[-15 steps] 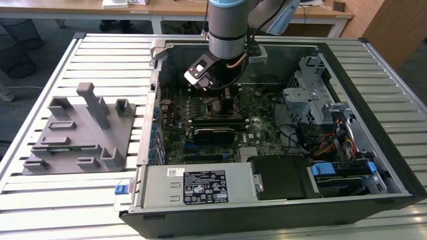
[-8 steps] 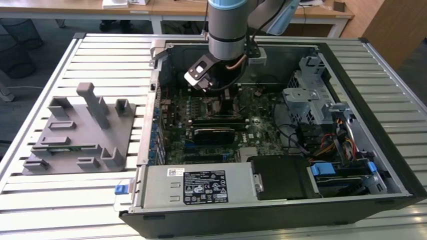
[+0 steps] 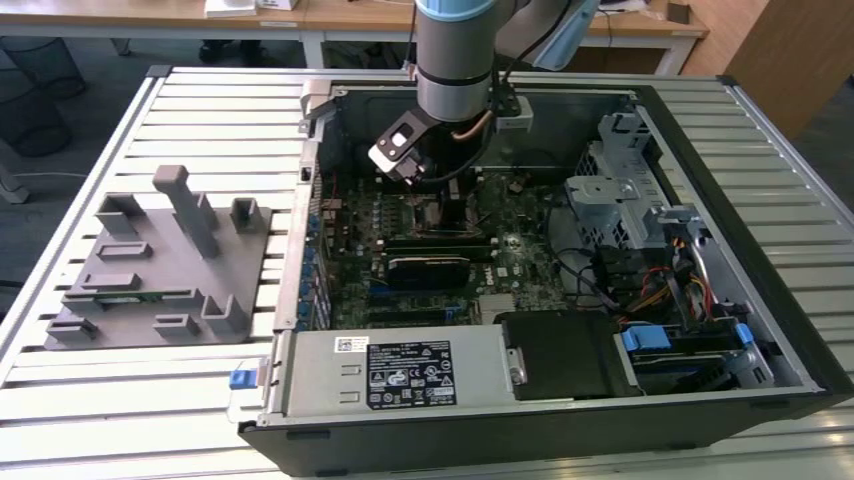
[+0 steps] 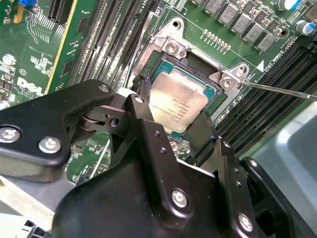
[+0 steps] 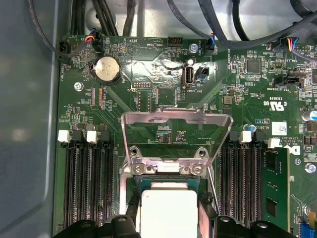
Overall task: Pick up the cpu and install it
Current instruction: 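Place the cpu into insertion slot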
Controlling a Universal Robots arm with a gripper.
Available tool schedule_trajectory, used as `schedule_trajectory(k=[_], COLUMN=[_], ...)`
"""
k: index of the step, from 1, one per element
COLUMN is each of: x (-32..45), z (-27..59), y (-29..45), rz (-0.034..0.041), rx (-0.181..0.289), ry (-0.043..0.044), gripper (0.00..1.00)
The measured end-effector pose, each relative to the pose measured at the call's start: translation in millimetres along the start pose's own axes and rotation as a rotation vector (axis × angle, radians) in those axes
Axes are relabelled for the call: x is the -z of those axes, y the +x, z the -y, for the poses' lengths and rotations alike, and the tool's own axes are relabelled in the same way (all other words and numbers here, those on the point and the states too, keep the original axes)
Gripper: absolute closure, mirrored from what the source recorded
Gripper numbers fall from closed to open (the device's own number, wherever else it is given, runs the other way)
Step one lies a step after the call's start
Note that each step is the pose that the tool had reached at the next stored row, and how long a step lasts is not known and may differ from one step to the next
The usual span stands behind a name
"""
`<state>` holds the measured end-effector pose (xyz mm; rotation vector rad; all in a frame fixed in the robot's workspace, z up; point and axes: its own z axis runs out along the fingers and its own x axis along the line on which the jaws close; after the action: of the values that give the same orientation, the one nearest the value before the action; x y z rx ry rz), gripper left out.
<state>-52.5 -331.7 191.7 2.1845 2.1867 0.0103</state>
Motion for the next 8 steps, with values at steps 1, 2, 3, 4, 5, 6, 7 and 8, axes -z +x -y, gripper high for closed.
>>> schedule_trajectory(k=[1,2,3,4,5,6,7,8], x=[-0.1,-0.1,-0.1,-0.1,-0.1,-0.2,-0.2,-0.2], z=[0.0,0.0,0.0,0.0,0.0,0.0,0.0,0.0], y=[0.0,0.0,0.0,0.0,0.0,0.0,0.0,0.0], rz=[-0.0001,-0.0002,-0.0001,-0.0001,-0.0001,-0.0002,-0.0002,-0.0002], rx=[0.000,0.000,0.000,0.000,0.000,0.000,0.000,0.000], ry=[-0.0001,-0.0001,-0.0001,-0.0001,-0.0001,-0.0002,-0.0001,-0.0002], gripper=[0.46,0.46,0.46,0.46,0.46,0.46,0.46,0.46])
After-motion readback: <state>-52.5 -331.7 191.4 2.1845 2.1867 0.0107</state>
